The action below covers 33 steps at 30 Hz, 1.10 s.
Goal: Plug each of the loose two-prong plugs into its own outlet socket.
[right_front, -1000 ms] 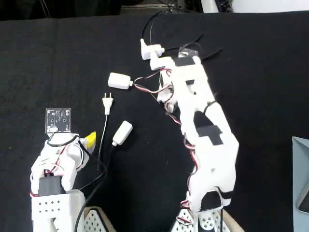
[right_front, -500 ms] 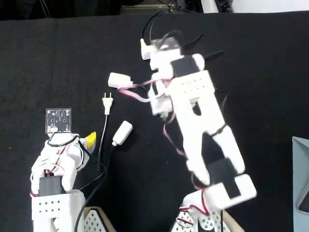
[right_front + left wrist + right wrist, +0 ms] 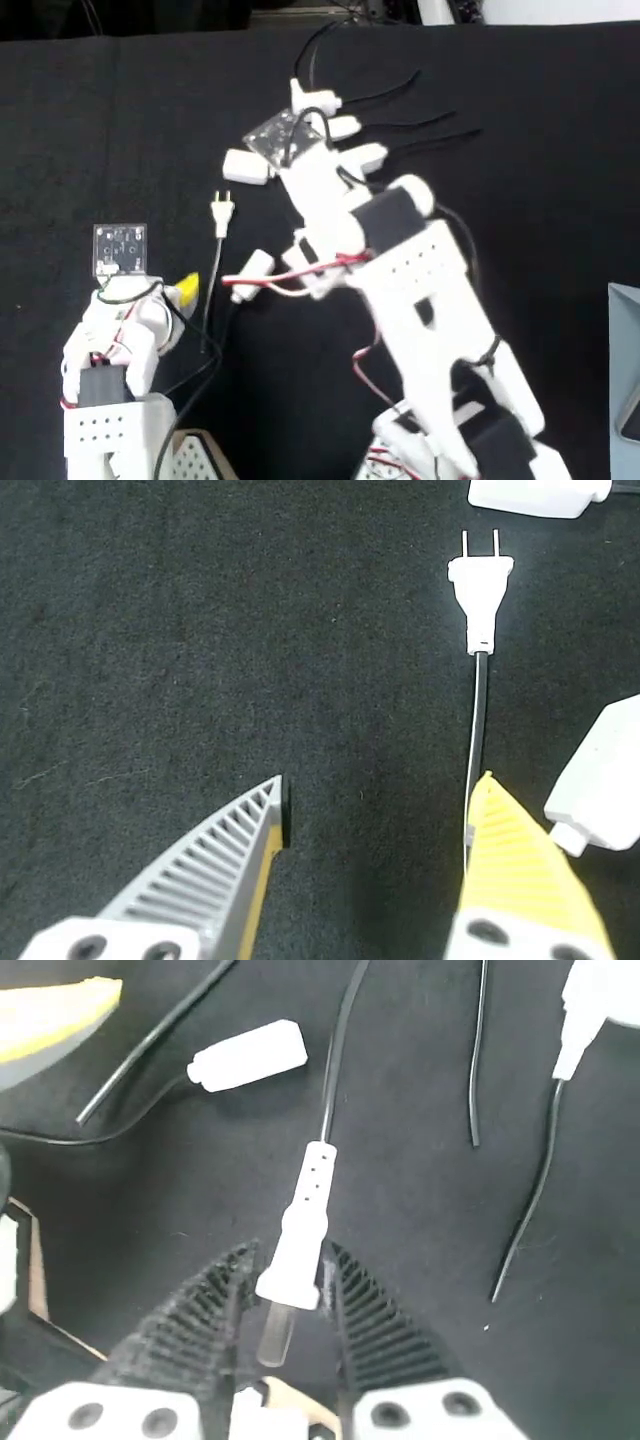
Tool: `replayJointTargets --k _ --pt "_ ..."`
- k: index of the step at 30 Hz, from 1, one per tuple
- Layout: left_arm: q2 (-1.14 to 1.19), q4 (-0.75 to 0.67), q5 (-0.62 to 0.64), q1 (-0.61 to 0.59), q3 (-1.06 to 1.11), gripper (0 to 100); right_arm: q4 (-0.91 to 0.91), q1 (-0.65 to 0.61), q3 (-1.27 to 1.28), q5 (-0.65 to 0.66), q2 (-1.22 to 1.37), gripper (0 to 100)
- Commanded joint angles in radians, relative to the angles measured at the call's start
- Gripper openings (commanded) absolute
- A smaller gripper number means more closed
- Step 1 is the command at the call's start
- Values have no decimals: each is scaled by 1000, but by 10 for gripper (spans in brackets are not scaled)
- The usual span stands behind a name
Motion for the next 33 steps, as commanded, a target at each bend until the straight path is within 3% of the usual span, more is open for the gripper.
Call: replayJointTargets --k 1,10,17,23,28,33 --pt "-8 -23 2 1 -10 288 28 -11 25 55 -35 11" --pt "-8 -23 2 1 -10 288 -313 -9 435 167 -35 11" --pt "-8 -23 2 -7 -12 288 -560 -9 676 163 -35 14" --pt "-8 -20 2 -7 -13 288 -585 -14 670 91 76 17" --pt "-8 -20 2 -7 -13 288 -535 -14 568 40 252 97" --pt "-8 -18 2 -7 -13 288 -462 -14 449 35 369 80"
